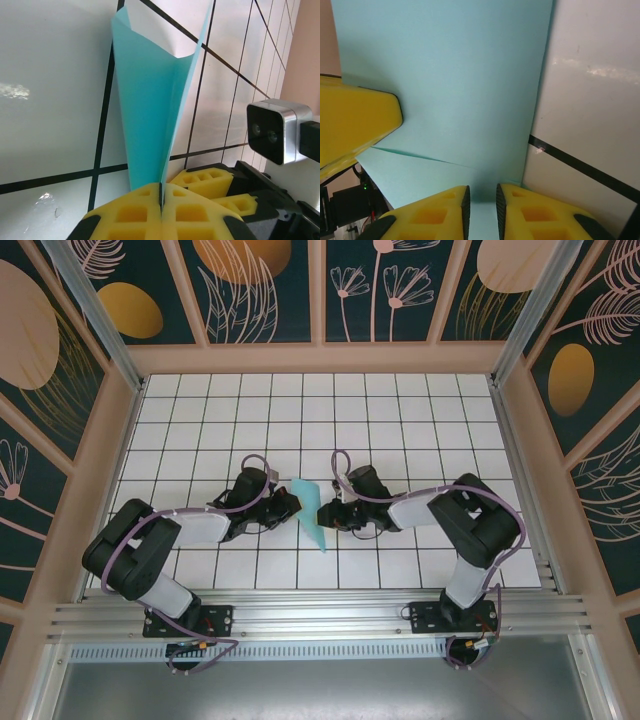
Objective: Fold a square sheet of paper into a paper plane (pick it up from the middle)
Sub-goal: Fold the wing for the fifth time at the center of the table.
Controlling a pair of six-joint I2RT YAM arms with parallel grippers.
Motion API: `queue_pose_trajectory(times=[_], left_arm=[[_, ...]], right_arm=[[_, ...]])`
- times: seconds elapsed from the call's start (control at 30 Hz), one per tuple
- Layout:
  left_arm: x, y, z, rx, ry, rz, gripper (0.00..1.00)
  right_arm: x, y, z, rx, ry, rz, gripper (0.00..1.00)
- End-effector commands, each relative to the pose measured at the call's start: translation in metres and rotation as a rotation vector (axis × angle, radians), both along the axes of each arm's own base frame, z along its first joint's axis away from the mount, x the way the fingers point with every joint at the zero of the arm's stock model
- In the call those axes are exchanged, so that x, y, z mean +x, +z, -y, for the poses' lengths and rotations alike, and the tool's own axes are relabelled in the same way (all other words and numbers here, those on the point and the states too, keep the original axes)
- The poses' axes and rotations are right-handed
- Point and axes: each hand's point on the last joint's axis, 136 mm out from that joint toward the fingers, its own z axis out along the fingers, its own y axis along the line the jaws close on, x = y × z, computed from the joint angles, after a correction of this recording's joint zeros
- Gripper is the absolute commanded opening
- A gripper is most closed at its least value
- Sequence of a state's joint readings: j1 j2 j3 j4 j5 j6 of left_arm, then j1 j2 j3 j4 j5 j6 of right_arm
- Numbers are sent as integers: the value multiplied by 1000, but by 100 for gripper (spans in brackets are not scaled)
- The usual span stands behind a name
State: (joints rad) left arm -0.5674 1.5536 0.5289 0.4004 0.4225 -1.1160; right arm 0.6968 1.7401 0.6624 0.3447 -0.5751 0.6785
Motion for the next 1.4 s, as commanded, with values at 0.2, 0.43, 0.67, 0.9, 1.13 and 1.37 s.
queue_pose_trajectory(times=[0.2, 0.43, 0.67, 0.9, 1.13, 1.37], left_arm=[[6, -2, -6, 7, 55, -16, 0], [6, -1, -6, 13, 54, -20, 0], [7, -2, -6, 19, 54, -19, 0], [8, -2, -5, 20, 47, -19, 0], [6, -3, -5, 20, 46, -22, 0], [6, -4, -6, 25, 43, -25, 0]], right_arm=[[19, 36, 33, -177, -157, 292, 35], [-13, 48, 15, -314, 9, 708, 37], [-40, 48, -19, -384, 153, 937, 43], [-37, 23, -29, -552, 214, 1003, 43], [-32, 12, -32, -628, 222, 1029, 34], [-31, 4, -27, -686, 231, 1038, 29]])
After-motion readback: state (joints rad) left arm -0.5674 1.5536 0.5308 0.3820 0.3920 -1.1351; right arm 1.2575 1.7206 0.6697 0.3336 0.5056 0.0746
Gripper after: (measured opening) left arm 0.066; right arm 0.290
